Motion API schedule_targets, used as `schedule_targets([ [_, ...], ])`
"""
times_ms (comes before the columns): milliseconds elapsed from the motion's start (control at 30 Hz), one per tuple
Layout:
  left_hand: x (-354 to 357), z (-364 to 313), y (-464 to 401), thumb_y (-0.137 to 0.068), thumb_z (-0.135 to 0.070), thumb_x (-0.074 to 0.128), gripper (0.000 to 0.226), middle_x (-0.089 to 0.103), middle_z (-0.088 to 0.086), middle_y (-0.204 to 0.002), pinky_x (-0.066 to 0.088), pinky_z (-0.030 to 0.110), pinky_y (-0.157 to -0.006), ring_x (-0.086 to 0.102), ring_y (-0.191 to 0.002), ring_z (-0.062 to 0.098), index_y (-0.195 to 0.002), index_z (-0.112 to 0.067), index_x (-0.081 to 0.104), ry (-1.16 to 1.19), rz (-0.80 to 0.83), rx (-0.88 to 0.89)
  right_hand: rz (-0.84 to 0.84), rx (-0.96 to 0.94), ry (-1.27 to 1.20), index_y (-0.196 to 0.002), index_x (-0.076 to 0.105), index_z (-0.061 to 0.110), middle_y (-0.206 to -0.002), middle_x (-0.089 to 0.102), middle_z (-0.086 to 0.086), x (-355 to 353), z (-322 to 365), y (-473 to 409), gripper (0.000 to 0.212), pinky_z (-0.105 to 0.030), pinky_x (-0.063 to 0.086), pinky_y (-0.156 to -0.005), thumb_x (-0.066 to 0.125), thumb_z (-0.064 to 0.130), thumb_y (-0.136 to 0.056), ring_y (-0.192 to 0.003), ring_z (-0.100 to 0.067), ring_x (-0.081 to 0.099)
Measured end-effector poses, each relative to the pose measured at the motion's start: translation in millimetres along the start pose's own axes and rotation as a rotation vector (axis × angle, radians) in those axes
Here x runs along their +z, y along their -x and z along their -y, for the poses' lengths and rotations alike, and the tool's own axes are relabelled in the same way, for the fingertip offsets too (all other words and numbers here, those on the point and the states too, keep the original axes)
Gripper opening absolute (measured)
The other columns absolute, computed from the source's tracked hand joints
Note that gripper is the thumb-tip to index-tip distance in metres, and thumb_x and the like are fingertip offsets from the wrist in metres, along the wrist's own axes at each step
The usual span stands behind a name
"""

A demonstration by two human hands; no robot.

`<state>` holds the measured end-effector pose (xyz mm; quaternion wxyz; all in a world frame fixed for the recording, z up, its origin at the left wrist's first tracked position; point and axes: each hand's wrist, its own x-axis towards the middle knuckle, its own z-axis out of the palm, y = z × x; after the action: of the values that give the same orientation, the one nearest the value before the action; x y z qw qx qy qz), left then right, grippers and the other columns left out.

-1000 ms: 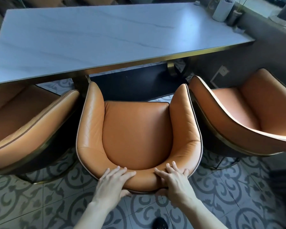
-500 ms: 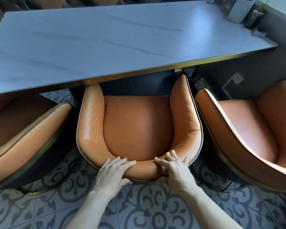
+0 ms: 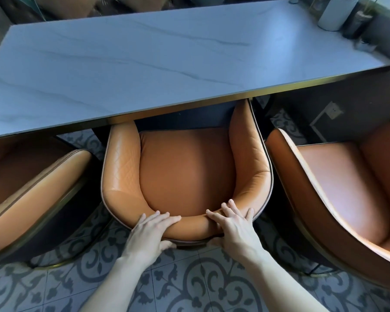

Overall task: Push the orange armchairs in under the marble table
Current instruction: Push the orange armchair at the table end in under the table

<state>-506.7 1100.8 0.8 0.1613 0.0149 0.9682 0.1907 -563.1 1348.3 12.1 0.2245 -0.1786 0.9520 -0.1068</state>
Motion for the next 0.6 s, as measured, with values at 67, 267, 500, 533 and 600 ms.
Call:
schedule_targets([
  [67,-1,-1,-8,-0.085,-0.042,0.073,0.074,0.035,-0.012,-0.157,0.006,0.037,-0.122,0.021,-0.147,0.011,-0.146,-0.049,0.032,-0.016,0.002,-0.001,-0.017,-0.001,0.018,-0.158,0.029,0.042,-0.168,0.023,-0.011,0,-1,3,0.086,-0.073,0.010,-0.117,0.075,0.054,-0.086,-0.158,-0.029,0.002],
  [267,-51,-34,26,-0.087,-0.059,0.062,0.074,0.030,-0.007,-0.159,0.011,0.039,-0.122,0.021,-0.147,0.014,-0.150,-0.042,0.027,-0.072,-0.064,0.022,-0.146,0.085,0.062,-0.158,0.026,0.037,-0.165,0.024,-0.010,-45,33,57,0.087,-0.070,0.014,-0.118,0.060,0.072,-0.087,-0.155,-0.029,0.007],
  [500,-57,-33,30,-0.077,-0.082,0.049,0.090,0.022,-0.004,-0.163,0.003,0.053,-0.121,0.012,-0.150,0.018,-0.152,-0.045,0.016,-0.112,-0.022,-0.084,-0.020,0.167,0.034,-0.160,0.017,0.043,-0.172,0.013,-0.010,-52,31,56,0.098,-0.075,0.006,-0.118,0.047,0.090,-0.079,-0.159,-0.027,0.001],
  [533,-57,-33,28,-0.076,-0.084,0.048,0.092,0.018,-0.003,-0.164,0.000,0.056,-0.120,0.008,-0.151,0.019,-0.152,-0.046,0.014,-0.115,-0.012,-0.097,-0.012,0.177,0.051,-0.160,0.015,0.045,-0.172,0.012,-0.009,-54,30,55,0.100,-0.076,0.005,-0.118,0.043,0.094,-0.077,-0.159,-0.027,0.000],
  [600,-62,-37,30,-0.073,-0.087,0.046,0.096,0.010,-0.003,-0.165,-0.004,0.062,-0.117,0.001,-0.151,0.021,-0.152,-0.048,0.008,-0.117,0.017,-0.111,0.015,0.189,0.069,-0.159,0.011,0.049,-0.173,0.008,-0.008,-60,30,59,0.102,-0.078,0.002,-0.116,0.035,0.099,-0.073,-0.159,-0.027,-0.003],
])
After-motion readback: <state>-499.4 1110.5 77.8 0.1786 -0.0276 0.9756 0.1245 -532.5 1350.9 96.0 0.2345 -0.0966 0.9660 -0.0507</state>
